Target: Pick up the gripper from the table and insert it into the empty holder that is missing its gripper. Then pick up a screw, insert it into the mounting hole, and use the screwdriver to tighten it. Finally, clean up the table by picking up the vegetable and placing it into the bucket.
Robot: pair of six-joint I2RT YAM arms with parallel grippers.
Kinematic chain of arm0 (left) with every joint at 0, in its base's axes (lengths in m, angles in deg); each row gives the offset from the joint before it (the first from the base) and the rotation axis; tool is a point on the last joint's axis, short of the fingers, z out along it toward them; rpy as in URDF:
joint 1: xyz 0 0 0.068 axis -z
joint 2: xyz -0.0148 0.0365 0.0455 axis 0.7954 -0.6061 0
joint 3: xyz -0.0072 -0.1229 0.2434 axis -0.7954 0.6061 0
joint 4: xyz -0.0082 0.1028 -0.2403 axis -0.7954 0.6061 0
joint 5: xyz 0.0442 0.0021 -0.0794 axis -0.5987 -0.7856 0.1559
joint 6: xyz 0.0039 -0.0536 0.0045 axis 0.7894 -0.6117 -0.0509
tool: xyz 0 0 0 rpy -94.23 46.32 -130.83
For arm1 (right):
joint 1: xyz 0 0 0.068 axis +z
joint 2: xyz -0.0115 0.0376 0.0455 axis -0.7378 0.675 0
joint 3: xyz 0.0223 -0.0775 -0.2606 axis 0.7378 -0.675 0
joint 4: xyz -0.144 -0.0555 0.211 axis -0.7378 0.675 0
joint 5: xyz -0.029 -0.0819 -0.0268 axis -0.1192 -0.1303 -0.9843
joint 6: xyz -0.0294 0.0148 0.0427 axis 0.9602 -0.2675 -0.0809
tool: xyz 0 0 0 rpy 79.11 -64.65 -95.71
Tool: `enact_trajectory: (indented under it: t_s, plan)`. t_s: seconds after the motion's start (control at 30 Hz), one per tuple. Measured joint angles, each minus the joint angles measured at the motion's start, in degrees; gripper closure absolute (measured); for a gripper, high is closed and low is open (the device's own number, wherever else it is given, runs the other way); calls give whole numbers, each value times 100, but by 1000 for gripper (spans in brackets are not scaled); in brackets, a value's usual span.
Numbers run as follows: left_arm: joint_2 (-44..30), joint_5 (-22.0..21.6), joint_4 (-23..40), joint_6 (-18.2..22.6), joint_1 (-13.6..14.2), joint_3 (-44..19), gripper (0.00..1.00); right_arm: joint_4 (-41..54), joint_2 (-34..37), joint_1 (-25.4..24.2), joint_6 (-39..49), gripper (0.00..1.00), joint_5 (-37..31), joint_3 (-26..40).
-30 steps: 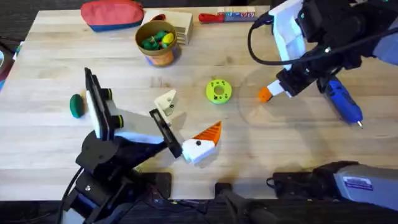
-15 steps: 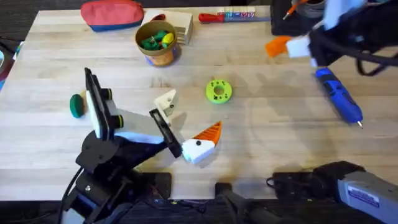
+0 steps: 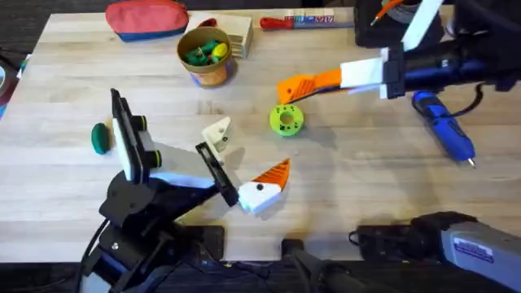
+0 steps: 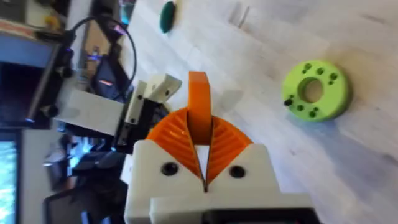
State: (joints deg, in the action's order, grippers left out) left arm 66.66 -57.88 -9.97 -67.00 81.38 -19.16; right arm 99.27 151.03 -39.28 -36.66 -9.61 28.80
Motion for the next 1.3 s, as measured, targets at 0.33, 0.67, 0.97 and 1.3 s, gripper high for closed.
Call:
enact_trajectory:
  t_s: [0.33,0.67,0.97,1.3]
  plan:
    - [0,-2,-1,0,0,0,13,25,1635,762,-1048,999,1814,-29]
    - [0,-1,0,0,0,0,13,-69,2491,978,-1283,999,2665,-29]
    - [0,-35,1,-1,0,0,13,-833,2491,1258,-1817,999,2436,-29]
    - [0,-132,4,-25,-1,2,13,-1341,2491,1408,-2545,999,2138,-29]
